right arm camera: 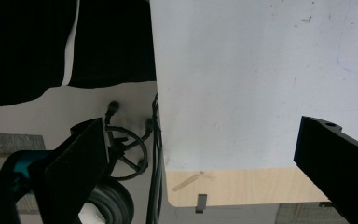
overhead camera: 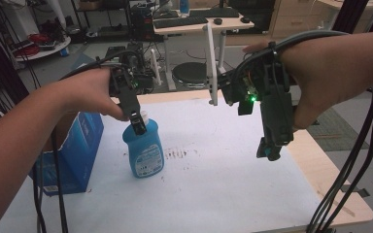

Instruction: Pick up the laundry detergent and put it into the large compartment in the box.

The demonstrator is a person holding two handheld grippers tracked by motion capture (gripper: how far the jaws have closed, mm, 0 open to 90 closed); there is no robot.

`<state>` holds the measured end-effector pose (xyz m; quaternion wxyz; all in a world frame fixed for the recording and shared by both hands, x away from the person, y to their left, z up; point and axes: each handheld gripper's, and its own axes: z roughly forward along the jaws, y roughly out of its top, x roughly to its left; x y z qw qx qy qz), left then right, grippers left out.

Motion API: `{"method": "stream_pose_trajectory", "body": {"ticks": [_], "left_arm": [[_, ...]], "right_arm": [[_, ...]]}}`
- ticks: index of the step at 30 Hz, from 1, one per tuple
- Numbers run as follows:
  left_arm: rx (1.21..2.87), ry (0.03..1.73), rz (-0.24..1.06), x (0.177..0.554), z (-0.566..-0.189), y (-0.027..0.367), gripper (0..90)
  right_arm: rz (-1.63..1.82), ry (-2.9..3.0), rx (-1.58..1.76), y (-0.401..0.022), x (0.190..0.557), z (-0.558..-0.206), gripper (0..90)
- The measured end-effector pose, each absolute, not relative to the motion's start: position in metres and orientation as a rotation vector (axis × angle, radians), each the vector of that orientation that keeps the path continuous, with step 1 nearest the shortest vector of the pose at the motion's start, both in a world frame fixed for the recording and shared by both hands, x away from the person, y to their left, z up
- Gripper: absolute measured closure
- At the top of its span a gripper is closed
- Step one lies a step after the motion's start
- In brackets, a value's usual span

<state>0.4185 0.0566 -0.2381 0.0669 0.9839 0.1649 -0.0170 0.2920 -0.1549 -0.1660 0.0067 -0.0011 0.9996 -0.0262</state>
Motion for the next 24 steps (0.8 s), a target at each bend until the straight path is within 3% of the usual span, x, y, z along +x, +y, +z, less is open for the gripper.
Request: {"method": "stream_pose_trajectory", "body": {"ticks": [24], "left_arm": [[3.010, 0.473, -0.055, 0.417, -0.268, 0.039, 1.6]], "right_arm": [[-0.078, 3.136, -0.017, -0.150, 0.293, -0.173, 1.9]]}}
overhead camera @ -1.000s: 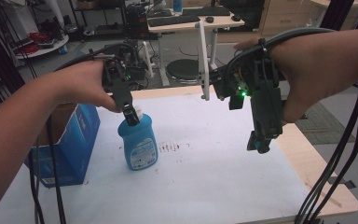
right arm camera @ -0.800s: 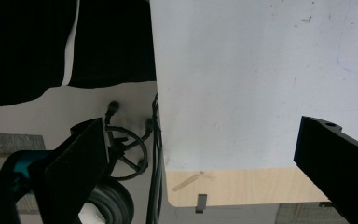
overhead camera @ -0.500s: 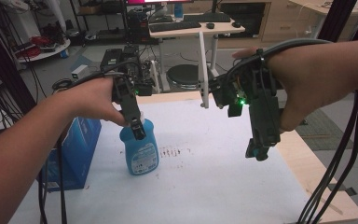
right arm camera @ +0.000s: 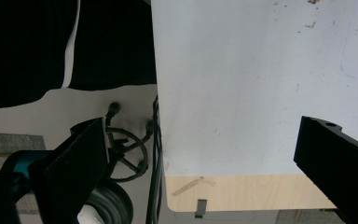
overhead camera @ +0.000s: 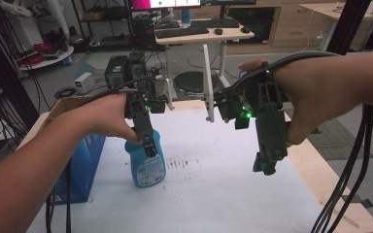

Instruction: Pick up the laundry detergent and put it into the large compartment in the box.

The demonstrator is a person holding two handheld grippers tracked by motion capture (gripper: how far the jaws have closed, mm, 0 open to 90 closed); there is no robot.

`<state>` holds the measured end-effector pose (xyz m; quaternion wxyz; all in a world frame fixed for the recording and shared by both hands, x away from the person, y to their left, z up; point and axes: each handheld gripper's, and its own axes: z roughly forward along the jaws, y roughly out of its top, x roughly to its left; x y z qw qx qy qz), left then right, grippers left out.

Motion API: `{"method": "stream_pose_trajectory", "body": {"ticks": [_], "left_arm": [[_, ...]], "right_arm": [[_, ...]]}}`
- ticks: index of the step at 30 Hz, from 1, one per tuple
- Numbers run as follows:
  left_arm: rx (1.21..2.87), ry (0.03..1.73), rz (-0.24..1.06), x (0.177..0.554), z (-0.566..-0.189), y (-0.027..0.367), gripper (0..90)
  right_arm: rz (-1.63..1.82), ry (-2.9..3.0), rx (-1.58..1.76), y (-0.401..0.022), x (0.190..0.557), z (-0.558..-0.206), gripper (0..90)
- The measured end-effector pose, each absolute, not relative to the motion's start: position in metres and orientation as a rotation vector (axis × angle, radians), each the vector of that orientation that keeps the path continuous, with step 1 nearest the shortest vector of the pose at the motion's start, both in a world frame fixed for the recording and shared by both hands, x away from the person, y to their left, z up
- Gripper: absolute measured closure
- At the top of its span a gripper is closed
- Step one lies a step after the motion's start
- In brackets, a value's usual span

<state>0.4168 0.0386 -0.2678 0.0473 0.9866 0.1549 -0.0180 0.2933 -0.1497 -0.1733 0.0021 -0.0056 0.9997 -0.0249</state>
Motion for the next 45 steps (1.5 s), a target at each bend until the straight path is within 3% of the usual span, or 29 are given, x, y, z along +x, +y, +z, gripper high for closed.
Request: {"method": "stream_pose_trajectory", "body": {"ticks": [45], "left_arm": [[3.038, 0.543, 0.001, 0.426, -0.292, 0.040, 1.7]], "right_arm": [[-0.059, 3.144, -0.017, -0.149, 0.297, -0.176, 1.9]]}}
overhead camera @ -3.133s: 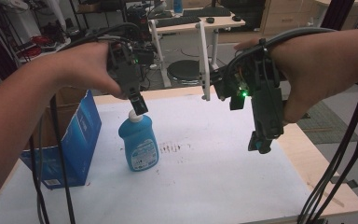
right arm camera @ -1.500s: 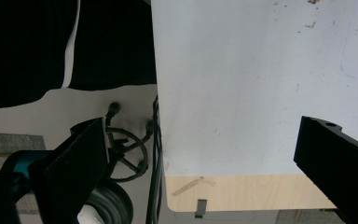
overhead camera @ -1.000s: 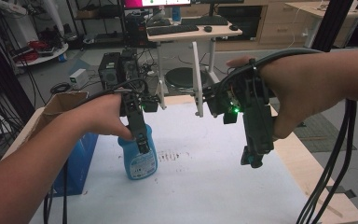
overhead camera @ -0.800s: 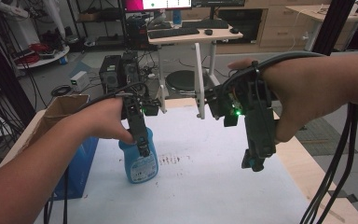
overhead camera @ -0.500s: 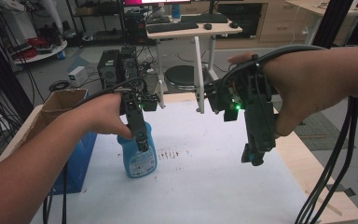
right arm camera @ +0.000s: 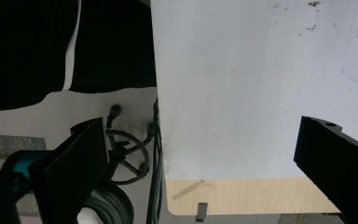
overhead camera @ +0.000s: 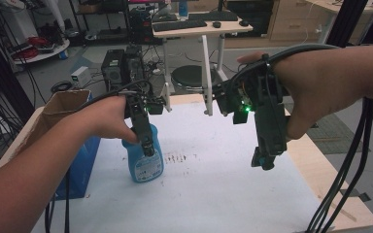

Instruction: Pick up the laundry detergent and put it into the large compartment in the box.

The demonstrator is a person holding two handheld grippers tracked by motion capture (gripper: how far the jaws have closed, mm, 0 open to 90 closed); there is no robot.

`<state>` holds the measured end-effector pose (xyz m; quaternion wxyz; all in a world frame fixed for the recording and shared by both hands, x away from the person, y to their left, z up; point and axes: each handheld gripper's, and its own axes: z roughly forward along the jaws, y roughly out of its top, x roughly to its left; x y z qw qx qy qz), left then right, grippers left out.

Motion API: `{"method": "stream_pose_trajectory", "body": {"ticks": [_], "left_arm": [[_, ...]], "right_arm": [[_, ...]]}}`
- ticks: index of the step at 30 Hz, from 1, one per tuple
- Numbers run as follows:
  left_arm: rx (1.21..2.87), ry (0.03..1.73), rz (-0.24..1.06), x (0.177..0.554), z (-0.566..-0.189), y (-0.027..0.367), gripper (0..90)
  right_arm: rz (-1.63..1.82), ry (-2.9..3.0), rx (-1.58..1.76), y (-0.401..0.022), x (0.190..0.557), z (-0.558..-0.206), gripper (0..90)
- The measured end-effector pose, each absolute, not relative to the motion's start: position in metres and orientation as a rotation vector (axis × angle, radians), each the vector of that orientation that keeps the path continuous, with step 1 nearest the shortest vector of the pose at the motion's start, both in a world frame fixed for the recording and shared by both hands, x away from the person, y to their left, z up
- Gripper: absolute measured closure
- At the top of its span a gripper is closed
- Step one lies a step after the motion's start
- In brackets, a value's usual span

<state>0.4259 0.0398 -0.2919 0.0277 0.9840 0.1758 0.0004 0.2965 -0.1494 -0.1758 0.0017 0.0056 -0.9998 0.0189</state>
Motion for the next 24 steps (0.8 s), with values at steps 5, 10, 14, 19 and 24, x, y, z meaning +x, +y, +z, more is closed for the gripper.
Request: {"method": "stream_pose_trajectory", "body": {"ticks": [5, 10, 14, 19, 24], "left_arm": [[3.043, 0.532, 0.004, 0.4258, -0.2929, 0.0393, 2.3], [3.045, 0.530, 0.003, 0.4274, -0.2928, 0.0401, 7.9], [3.043, 0.544, 0.001, 0.4275, -0.2938, 0.0404, 7.9], [3.045, 0.553, -0.007, 0.4280, -0.2943, 0.0408, 12.6], [3.042, 0.558, -0.018, 0.4282, -0.2942, 0.0413, 16.6]], "right_arm": [[0.061, -3.139, 0.011, -0.1504, 0.2963, -0.1777, 1.9], [0.054, -3.140, 0.013, -0.1510, 0.2962, -0.1778, 1.9], [0.056, -3.143, 0.006, -0.1506, 0.2956, -0.1767, 1.9], [0.055, -3.143, 0.015, -0.1500, 0.2958, -0.1778, 1.9], [0.051, -3.141, 0.028, -0.1497, 0.2960, -0.1785, 1.9]]}}
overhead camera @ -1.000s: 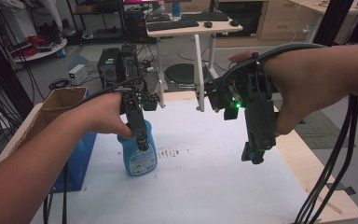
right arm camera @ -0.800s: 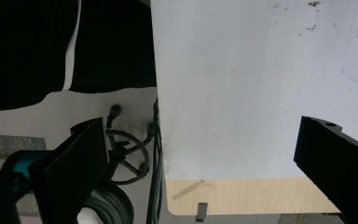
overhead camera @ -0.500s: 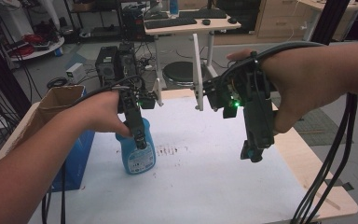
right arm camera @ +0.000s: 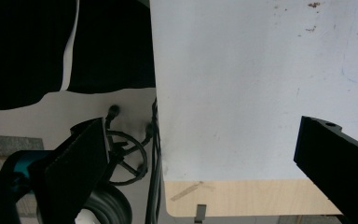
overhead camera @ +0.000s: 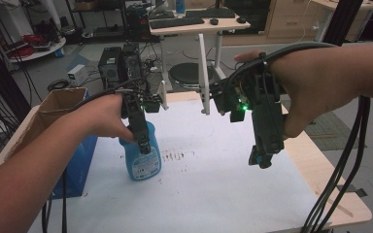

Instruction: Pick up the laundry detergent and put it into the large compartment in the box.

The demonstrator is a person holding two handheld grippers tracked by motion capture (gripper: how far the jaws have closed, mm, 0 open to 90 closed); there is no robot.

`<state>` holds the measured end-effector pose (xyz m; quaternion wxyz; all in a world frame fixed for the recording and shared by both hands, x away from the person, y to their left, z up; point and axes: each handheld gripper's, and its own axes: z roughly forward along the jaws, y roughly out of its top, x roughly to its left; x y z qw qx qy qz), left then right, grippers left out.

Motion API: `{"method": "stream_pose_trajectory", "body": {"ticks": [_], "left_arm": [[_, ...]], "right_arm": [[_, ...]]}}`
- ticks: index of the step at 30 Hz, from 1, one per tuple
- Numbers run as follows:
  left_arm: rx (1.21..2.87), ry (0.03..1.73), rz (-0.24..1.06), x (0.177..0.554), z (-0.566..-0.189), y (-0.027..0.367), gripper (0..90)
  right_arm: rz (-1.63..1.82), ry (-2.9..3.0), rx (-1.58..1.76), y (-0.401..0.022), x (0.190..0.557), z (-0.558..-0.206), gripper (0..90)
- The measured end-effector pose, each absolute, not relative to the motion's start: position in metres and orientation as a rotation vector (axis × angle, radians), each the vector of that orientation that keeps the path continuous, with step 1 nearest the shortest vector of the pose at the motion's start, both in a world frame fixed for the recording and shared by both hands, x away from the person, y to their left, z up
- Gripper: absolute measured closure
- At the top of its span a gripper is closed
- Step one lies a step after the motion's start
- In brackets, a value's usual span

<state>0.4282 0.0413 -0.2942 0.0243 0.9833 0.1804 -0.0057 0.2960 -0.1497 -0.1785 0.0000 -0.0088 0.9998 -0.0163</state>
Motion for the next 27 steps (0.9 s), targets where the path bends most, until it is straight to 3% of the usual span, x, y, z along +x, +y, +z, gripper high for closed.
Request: {"method": "stream_pose_trajectory", "body": {"ticks": [27], "left_arm": [[3.044, 0.590, -0.034, 0.4282, -0.2944, 0.0398, 30.8]], "right_arm": [[-0.058, 3.131, -0.013, -0.1514, 0.2948, -0.1779, 1.9]]}}
